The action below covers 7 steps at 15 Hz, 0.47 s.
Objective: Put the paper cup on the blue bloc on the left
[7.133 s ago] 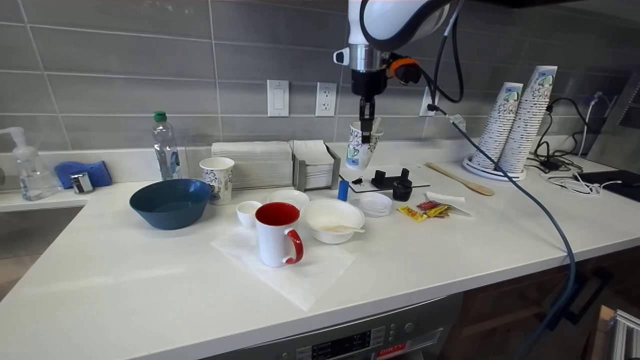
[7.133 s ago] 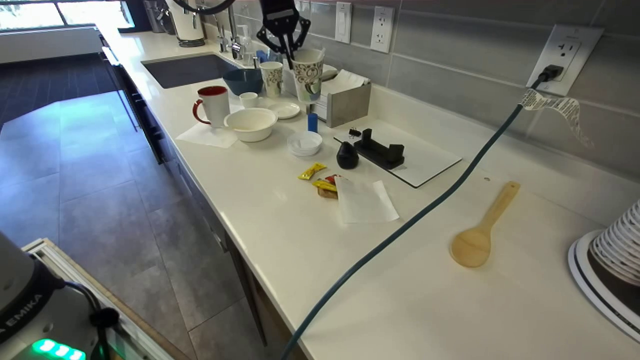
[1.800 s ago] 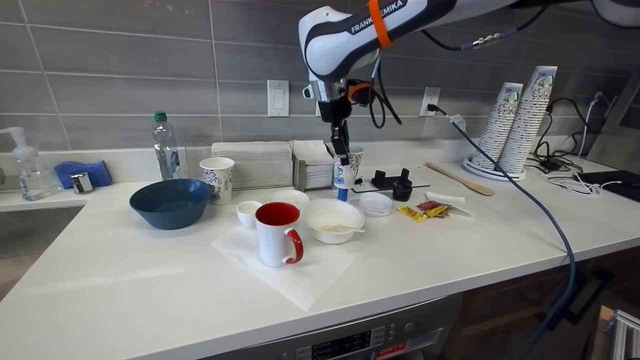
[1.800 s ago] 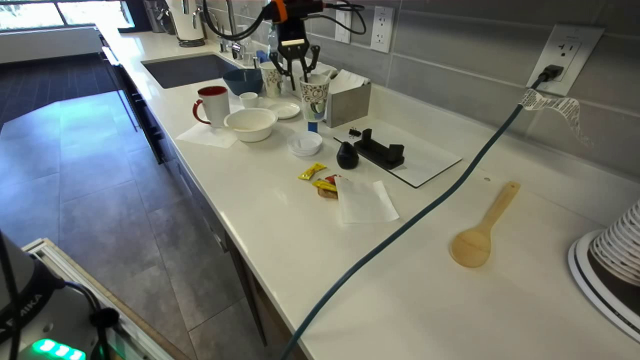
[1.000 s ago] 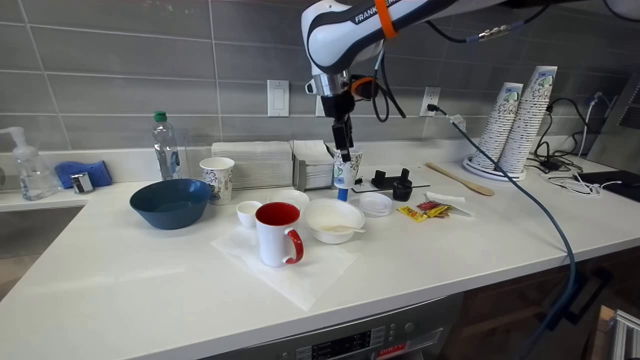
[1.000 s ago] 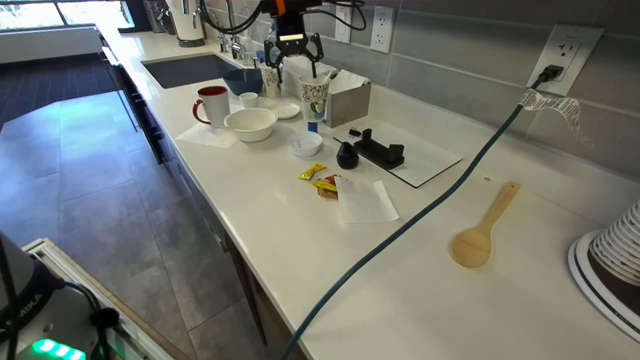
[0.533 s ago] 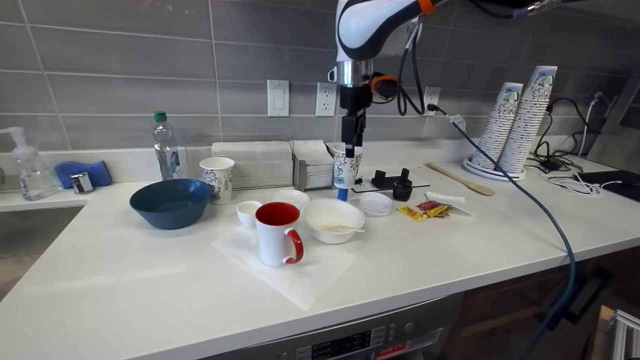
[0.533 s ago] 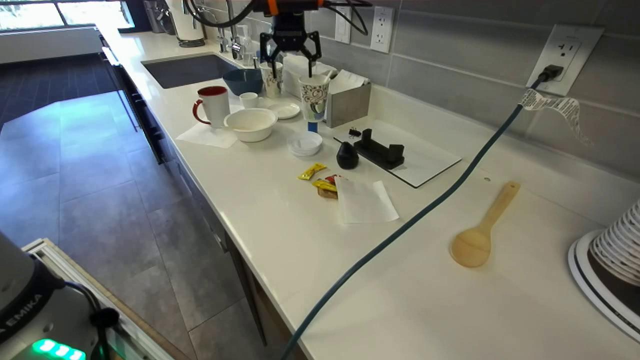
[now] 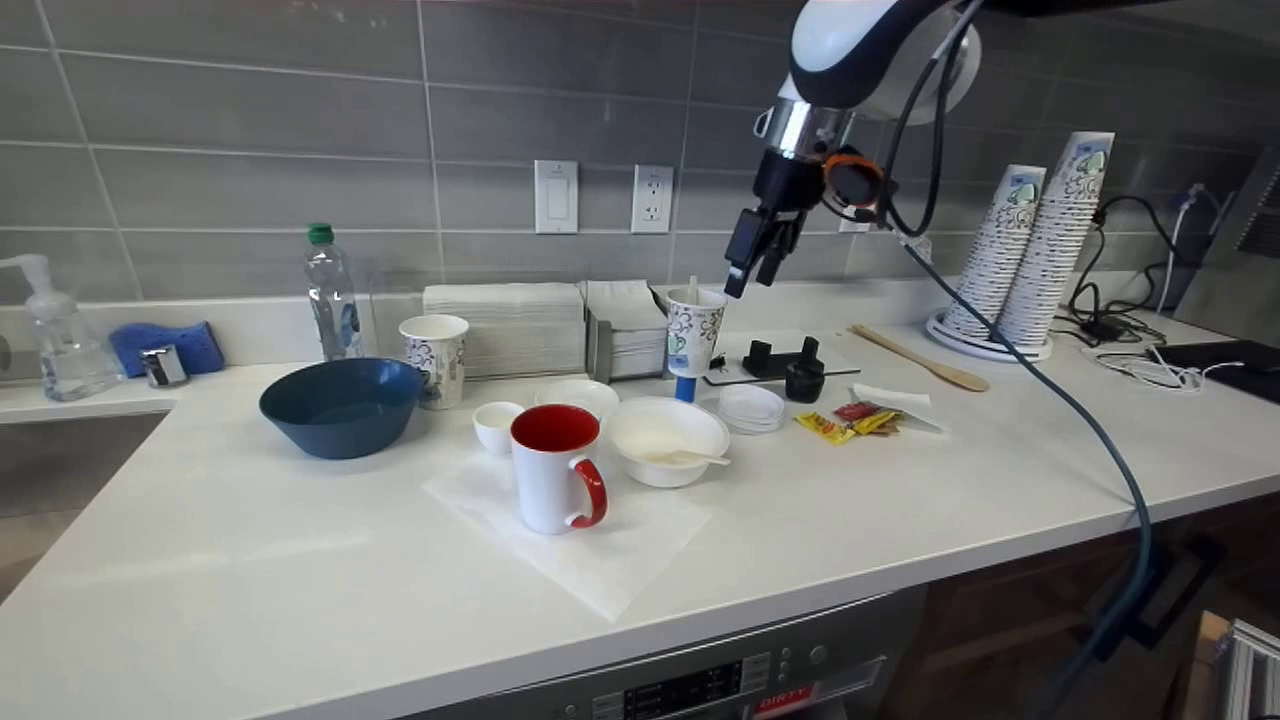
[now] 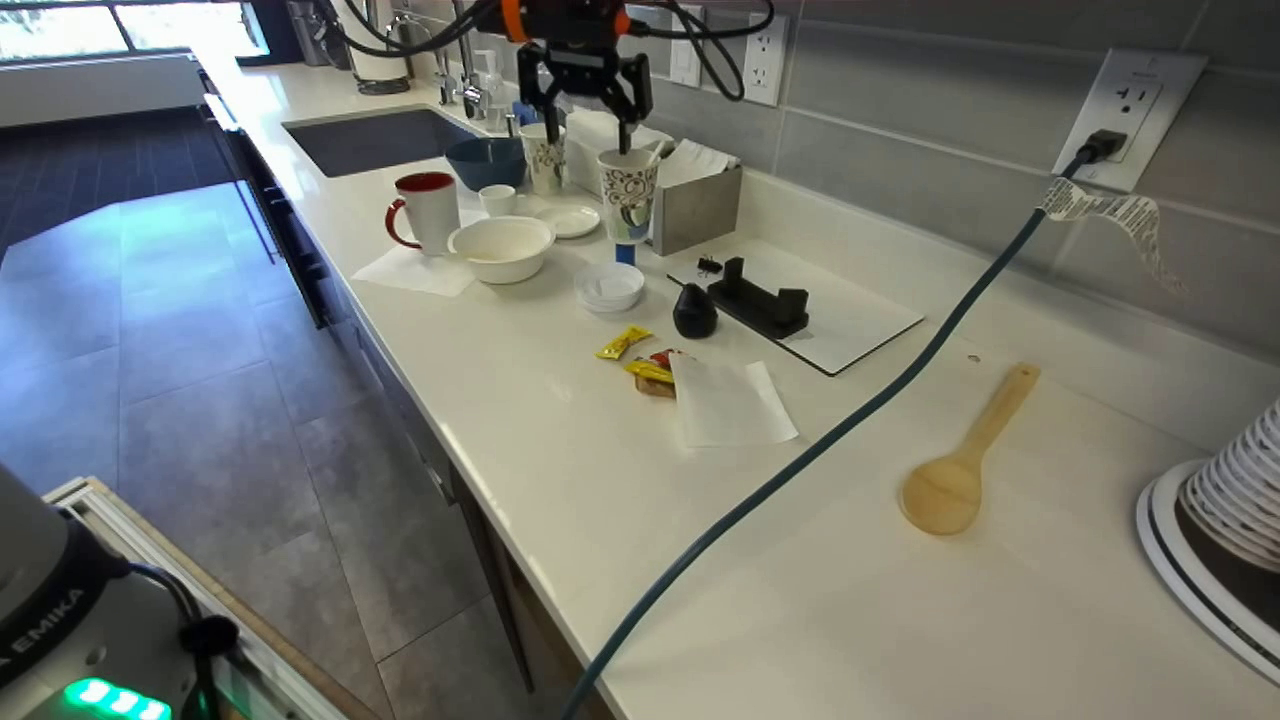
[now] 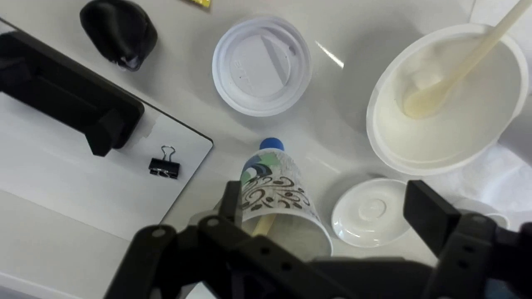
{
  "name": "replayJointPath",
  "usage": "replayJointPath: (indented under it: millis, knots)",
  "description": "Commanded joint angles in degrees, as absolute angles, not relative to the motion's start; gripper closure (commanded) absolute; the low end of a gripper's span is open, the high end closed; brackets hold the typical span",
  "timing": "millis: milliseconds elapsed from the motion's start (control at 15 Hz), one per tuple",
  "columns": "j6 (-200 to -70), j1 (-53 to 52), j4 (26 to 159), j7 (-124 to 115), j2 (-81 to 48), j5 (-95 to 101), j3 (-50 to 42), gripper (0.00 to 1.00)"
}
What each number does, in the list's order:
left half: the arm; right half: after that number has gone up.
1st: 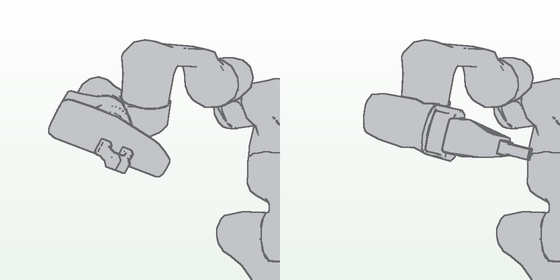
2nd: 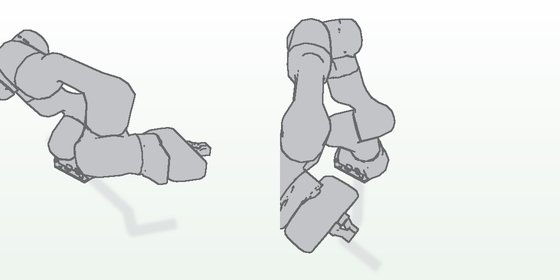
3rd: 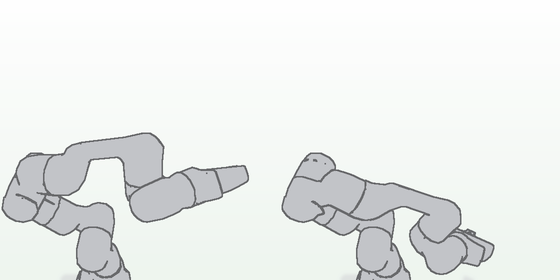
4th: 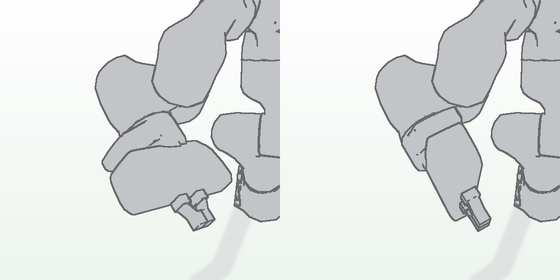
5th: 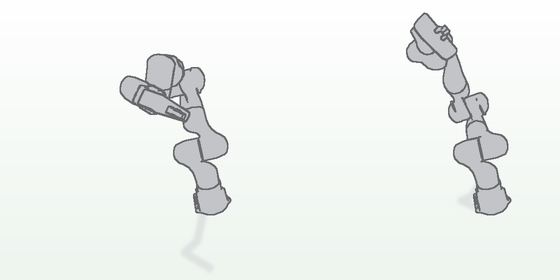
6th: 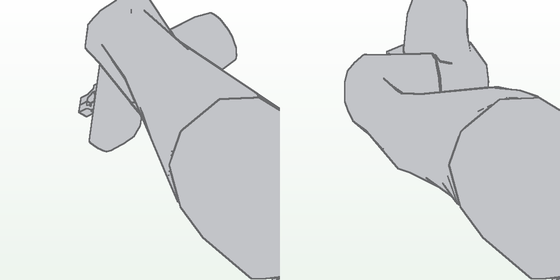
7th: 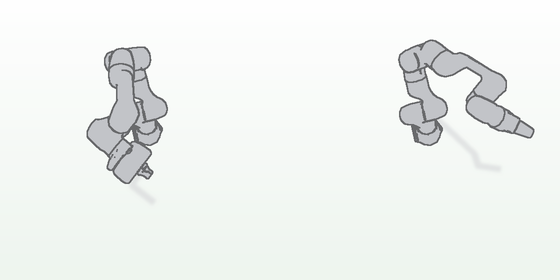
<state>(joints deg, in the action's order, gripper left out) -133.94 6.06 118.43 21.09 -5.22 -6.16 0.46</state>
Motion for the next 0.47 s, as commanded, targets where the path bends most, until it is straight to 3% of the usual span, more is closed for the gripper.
replayJointPath:
  millis: [0,200,267,400]
  knots:
    - [-137.6,6.5,132.7,19.5,6.9,-14.0,-1.9,0.00]
    - [-135.6,6.7,141.0,17.9,15.4,-18.1,-5.5,0.00]
    - [-135.3,5.4,133.6,19.1,7.8,-14.9,-5.2,0.00]
    - [-135.3,5.4,138.1,18.8,12.3,-15.7,-7.0,0.00]
